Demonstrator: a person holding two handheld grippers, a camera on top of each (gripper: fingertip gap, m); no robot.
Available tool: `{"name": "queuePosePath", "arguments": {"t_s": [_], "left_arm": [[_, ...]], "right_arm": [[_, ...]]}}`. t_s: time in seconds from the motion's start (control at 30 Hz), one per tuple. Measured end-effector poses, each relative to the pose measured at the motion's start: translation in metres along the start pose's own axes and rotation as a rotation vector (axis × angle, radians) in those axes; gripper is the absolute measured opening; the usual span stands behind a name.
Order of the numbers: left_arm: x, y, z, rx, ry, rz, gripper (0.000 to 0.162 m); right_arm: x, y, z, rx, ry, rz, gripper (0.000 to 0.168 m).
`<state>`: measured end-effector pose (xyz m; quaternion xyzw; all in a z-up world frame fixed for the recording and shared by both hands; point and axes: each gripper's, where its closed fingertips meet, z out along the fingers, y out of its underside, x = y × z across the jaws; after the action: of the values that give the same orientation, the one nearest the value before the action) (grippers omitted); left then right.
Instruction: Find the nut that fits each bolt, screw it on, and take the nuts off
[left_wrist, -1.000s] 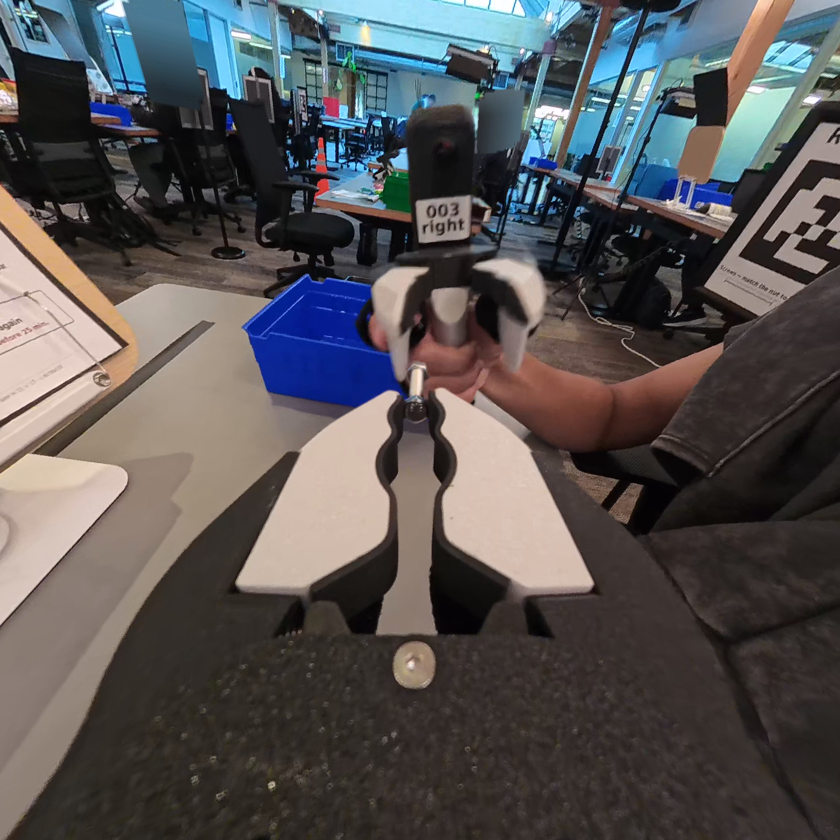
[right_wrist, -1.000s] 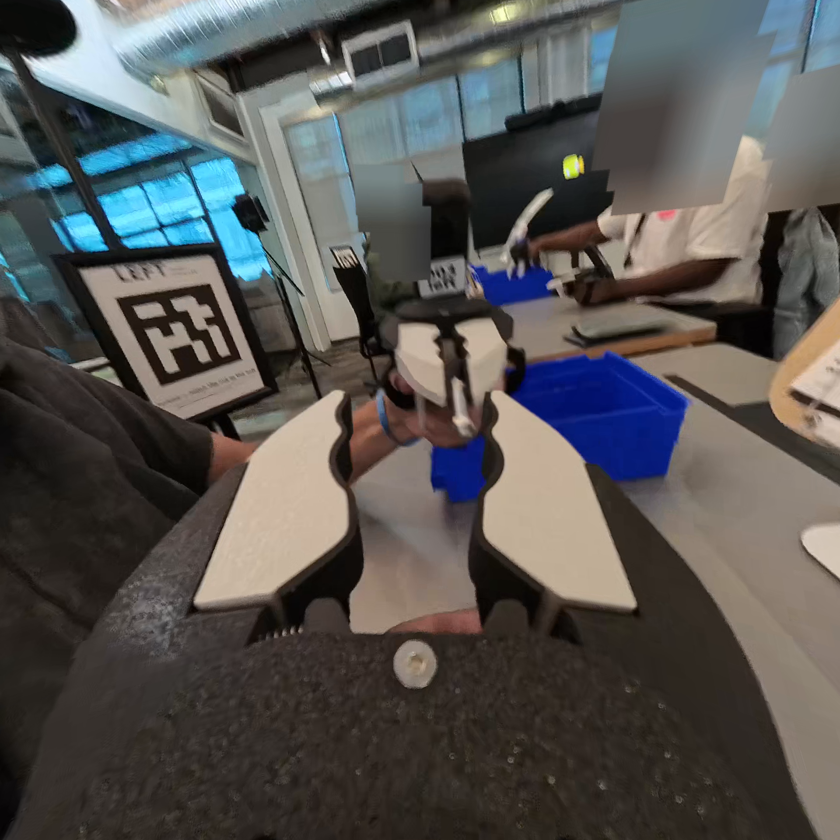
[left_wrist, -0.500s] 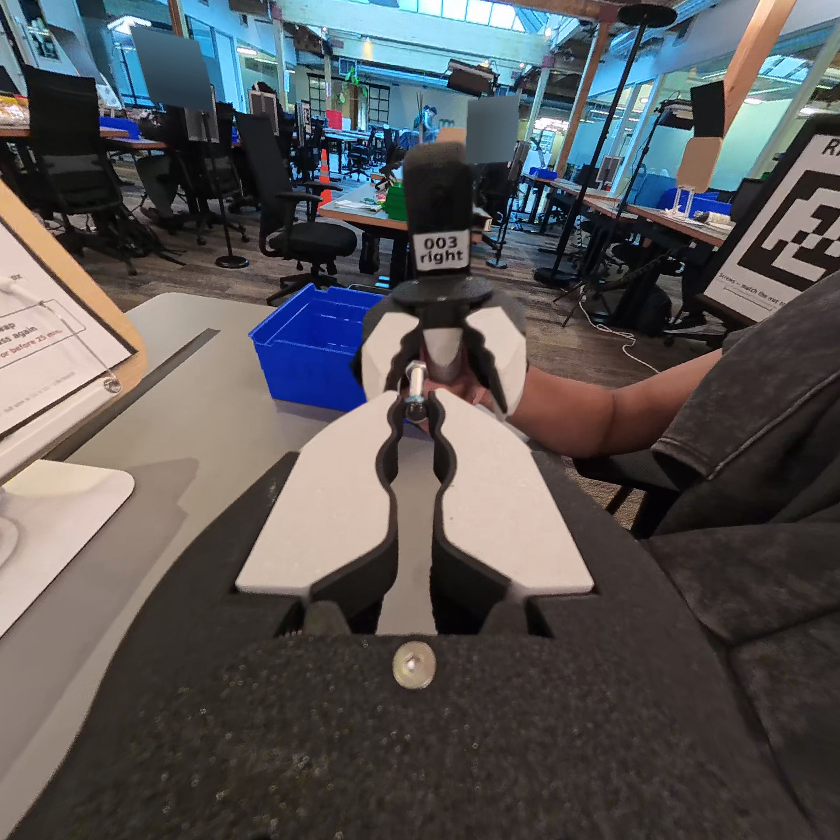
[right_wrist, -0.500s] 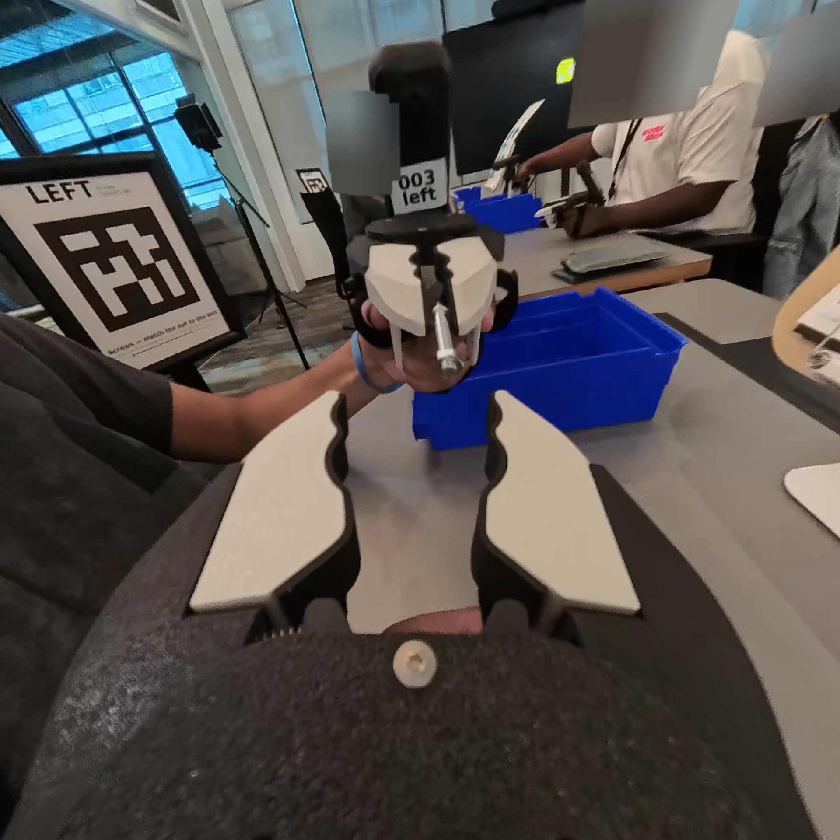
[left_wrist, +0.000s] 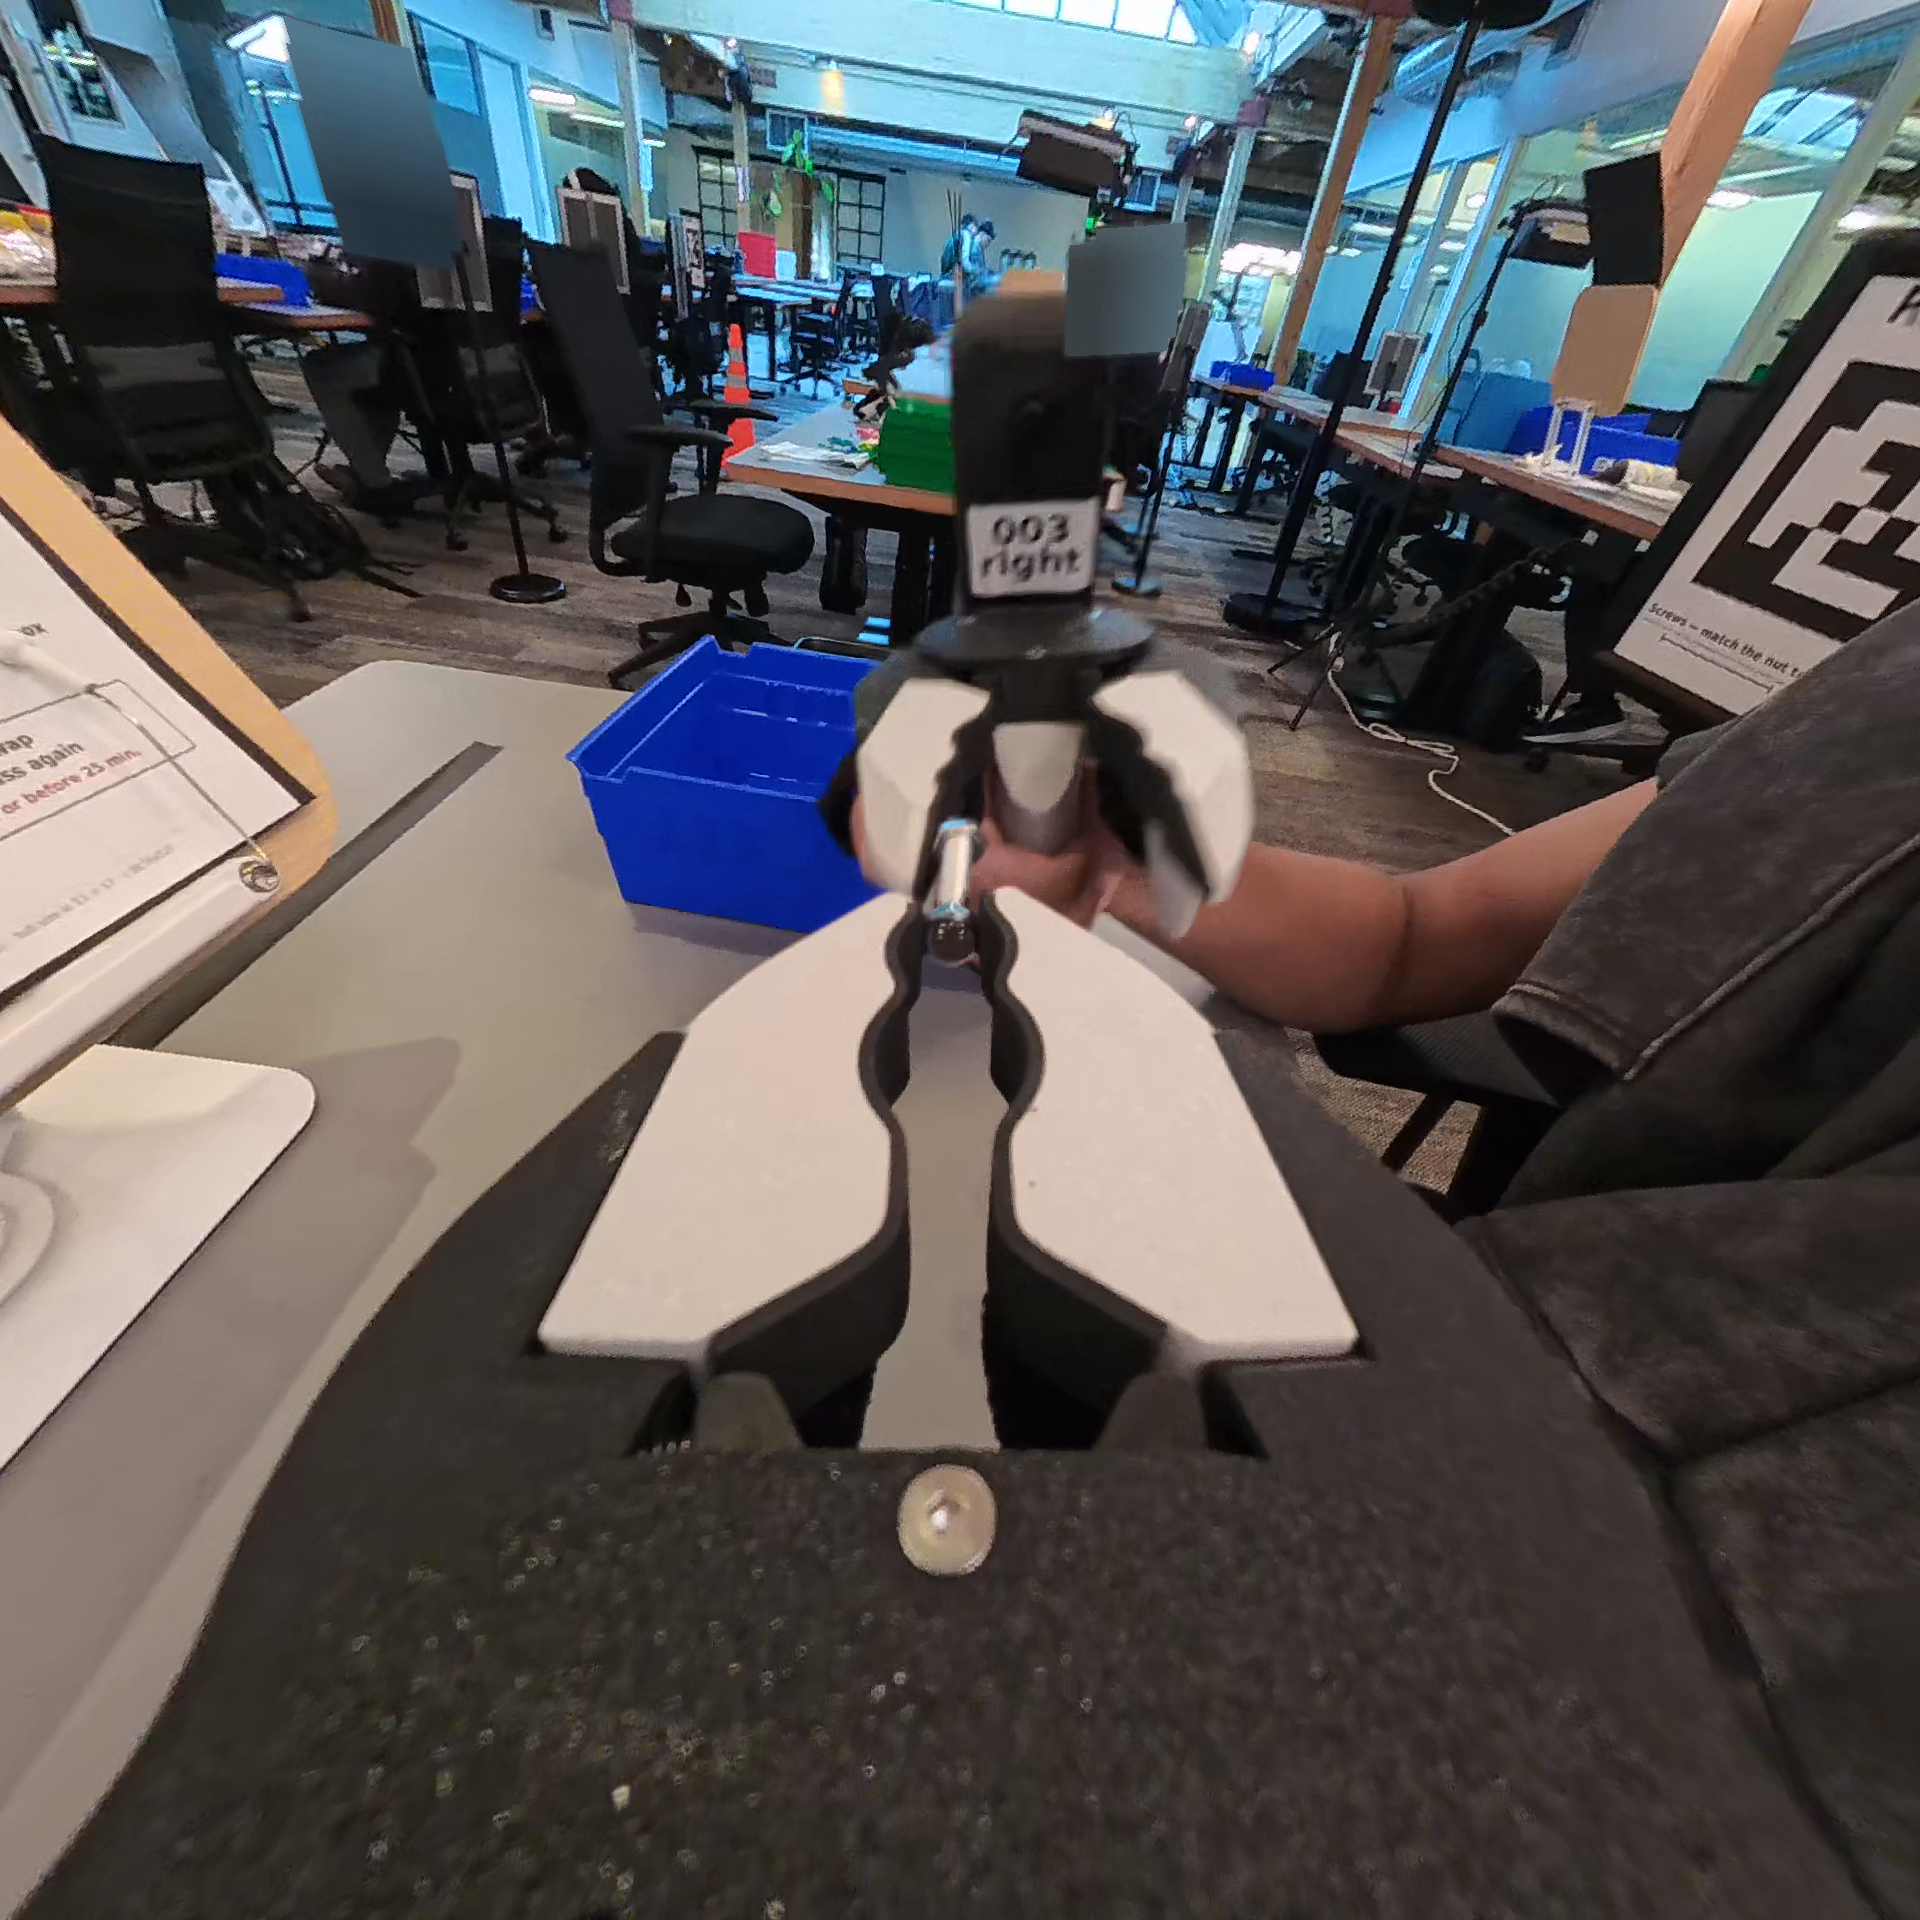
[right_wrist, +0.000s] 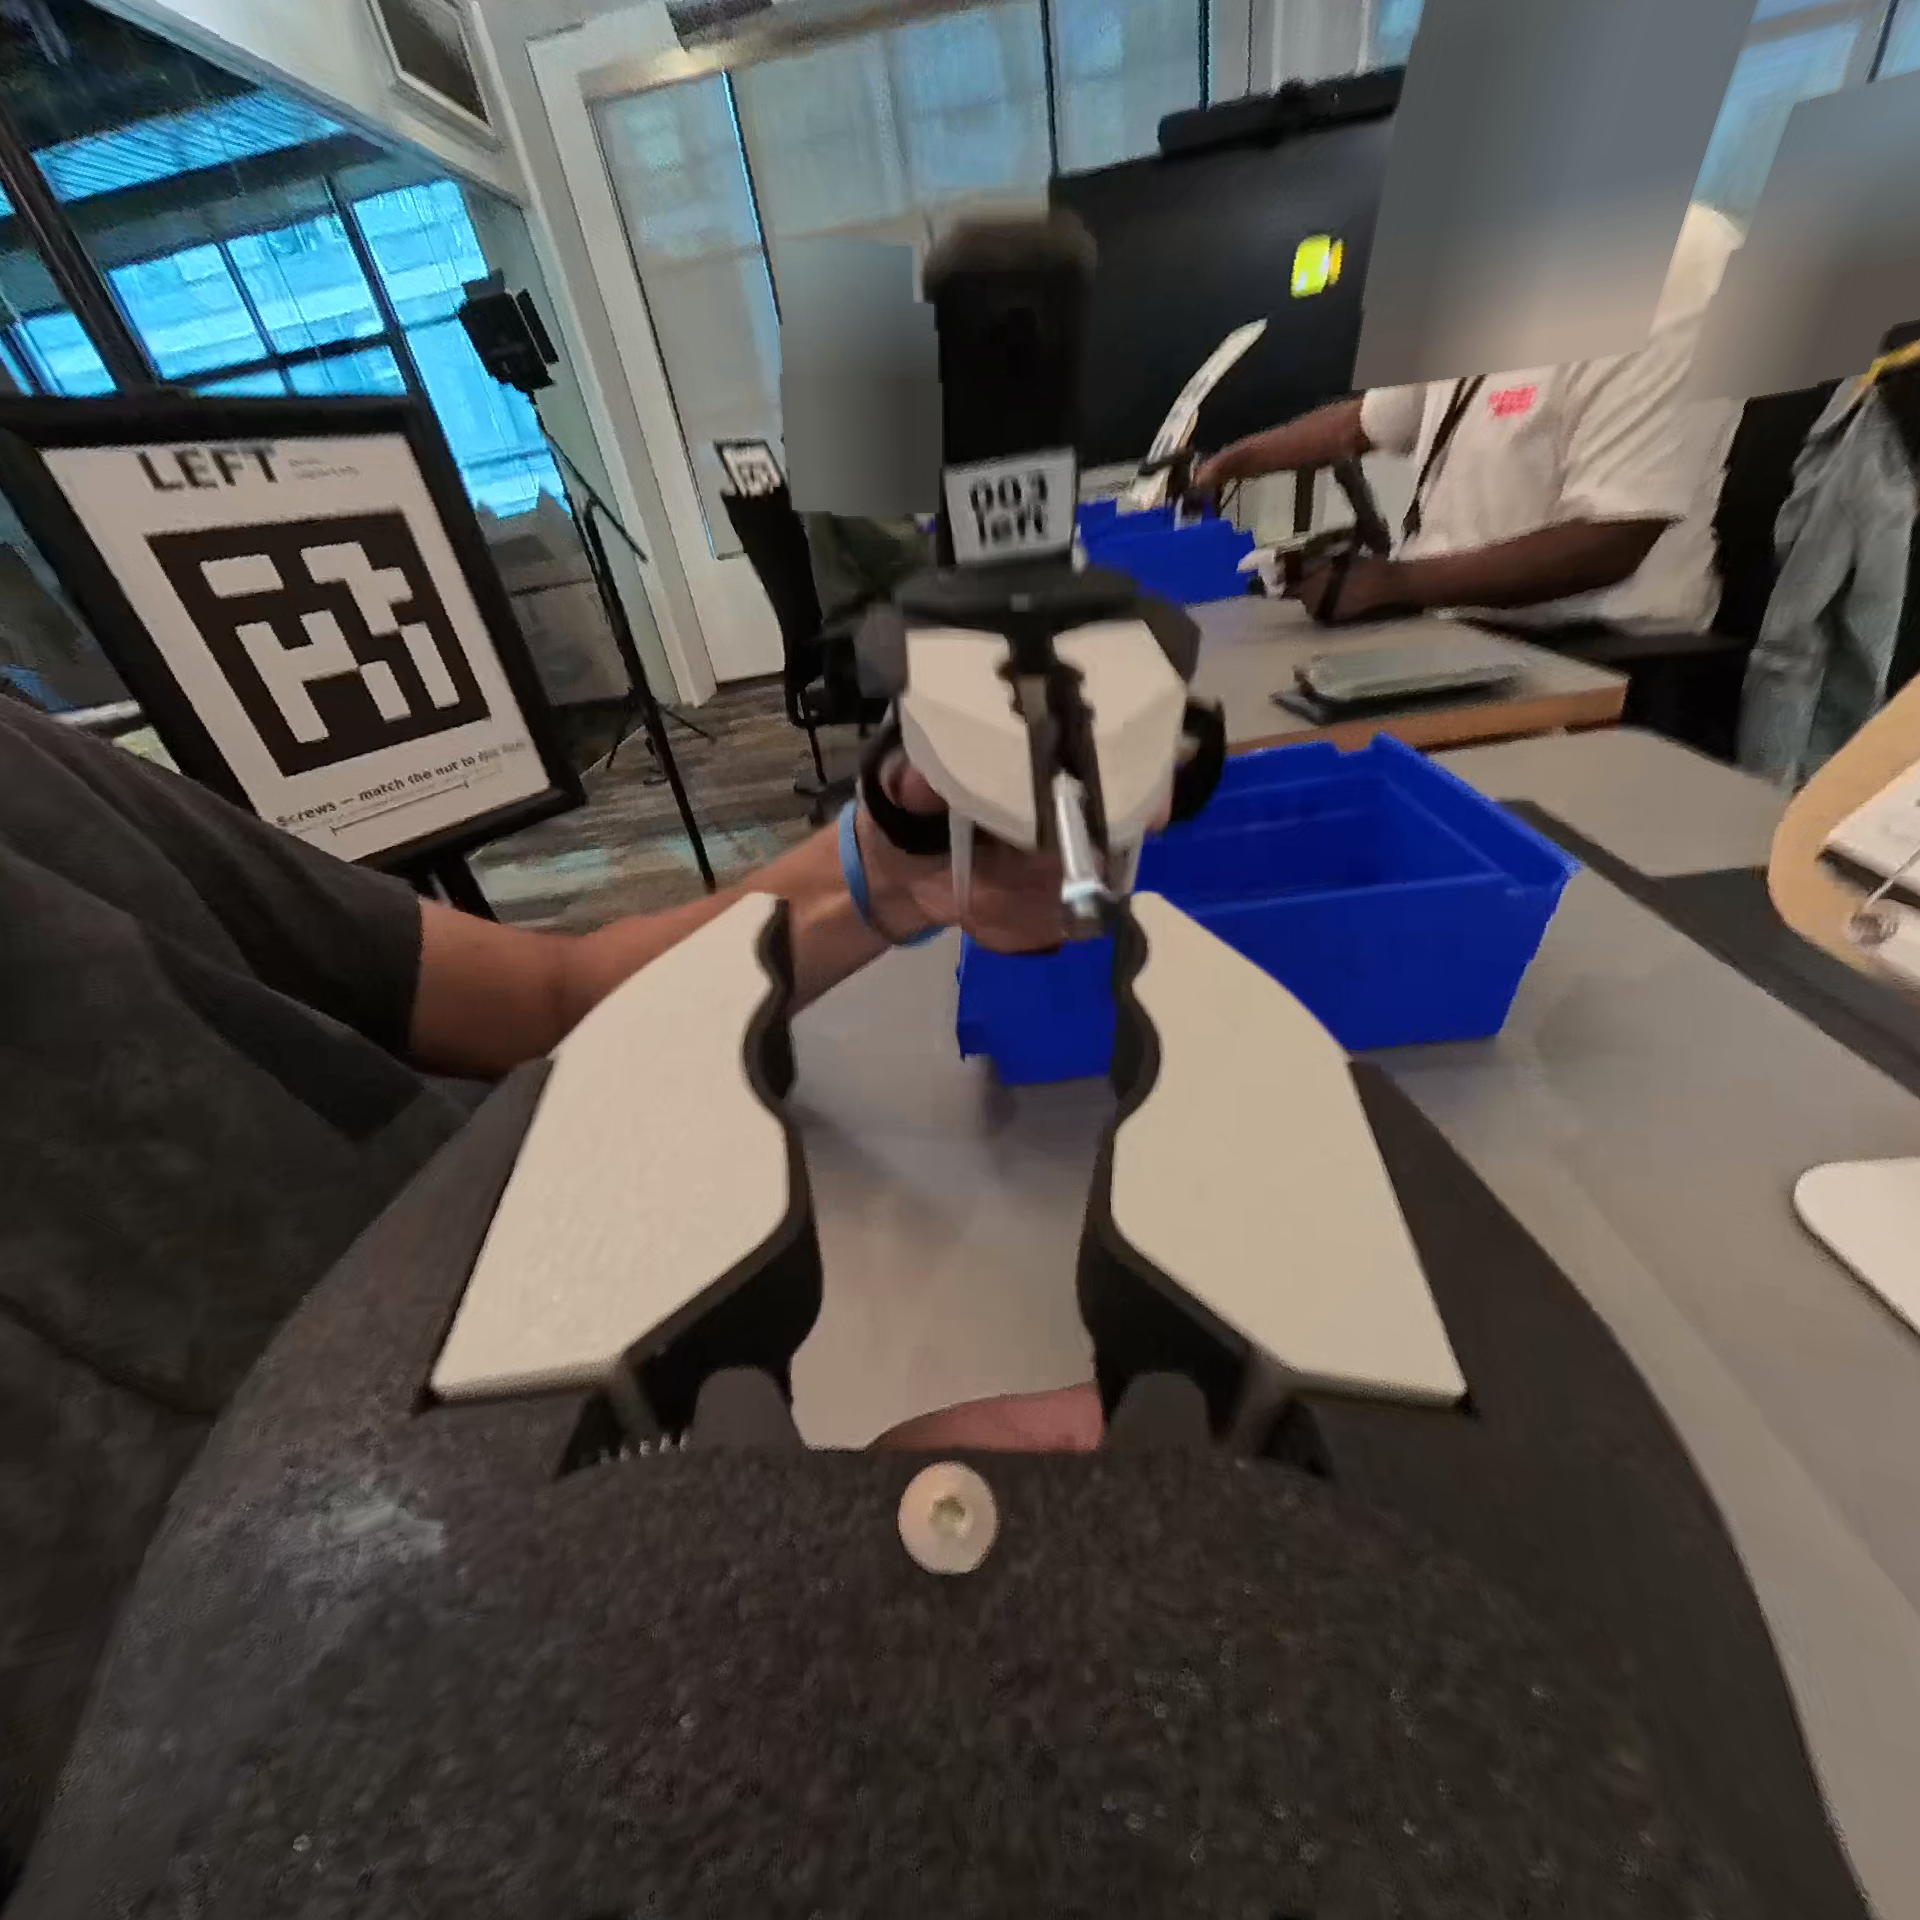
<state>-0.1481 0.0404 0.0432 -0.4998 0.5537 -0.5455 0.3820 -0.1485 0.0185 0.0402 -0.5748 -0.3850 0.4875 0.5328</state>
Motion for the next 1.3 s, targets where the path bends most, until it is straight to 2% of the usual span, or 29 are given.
{"name": "queuePosePath", "arguments": {"t_s": [0.03,0.07,0.13,0.27,0.33,0.43,0.47,0.53,0.73,0.93,1.07,1.17,1.3], "left_arm": [[-0.001,0.002,0.000,-0.006,0.001,-0.004,0.010],[-0.004,0.004,0.001,-0.011,-0.008,-0.012,0.010],[-0.007,0.006,0.000,-0.015,-0.017,-0.019,0.010],[0.001,-0.001,-0.001,0.011,0.013,-0.009,0.010],[0.004,-0.004,-0.001,0.013,0.015,0.005,0.010],[0.001,0.001,0.000,-0.013,0.002,0.009,0.010],[-0.002,0.004,0.000,-0.019,-0.009,0.002,0.010],[-0.006,0.006,-0.001,-0.026,-0.023,-0.004,0.010],[0.004,-0.005,-0.003,0.015,0.014,0.010,0.010],[-0.004,0.003,-0.003,-0.007,-0.003,-0.008,0.010],[-0.003,0.001,-0.004,0.006,0.005,-0.012,0.010],[-0.003,0.001,-0.004,0.001,0.002,-0.005,0.010],[-0.007,0.006,-0.003,-0.018,-0.013,-0.010,0.010]], "right_arm": [[-0.003,-0.008,-0.002,0.029,0.003,-0.018,0.061],[-0.007,-0.015,-0.005,0.053,-0.011,-0.035,0.052],[-0.005,-0.021,-0.010,0.082,0.002,-0.037,0.053],[0.013,0.002,-0.005,0.002,0.052,0.011,0.054],[0.009,0.009,0.000,-0.029,0.022,0.028,0.056],[-0.004,-0.007,-0.001,0.027,0.006,-0.032,0.062],[-0.009,-0.014,-0.004,0.055,-0.009,-0.059,0.054],[-0.010,-0.026,-0.011,0.111,0.002,-0.074,0.052],[0.011,0.012,0.001,-0.048,0.033,0.026,0.059],[-0.001,-0.017,-0.006,0.051,0.049,-0.072,0.057],[0.016,-0.005,-0.009,0.016,0.086,-0.017,0.055],[0.015,0.008,-0.003,-0.034,0.048,0.032,0.056],[0.003,-0.012,-0.006,0.043,0.042,-0.040,0.057]]}}
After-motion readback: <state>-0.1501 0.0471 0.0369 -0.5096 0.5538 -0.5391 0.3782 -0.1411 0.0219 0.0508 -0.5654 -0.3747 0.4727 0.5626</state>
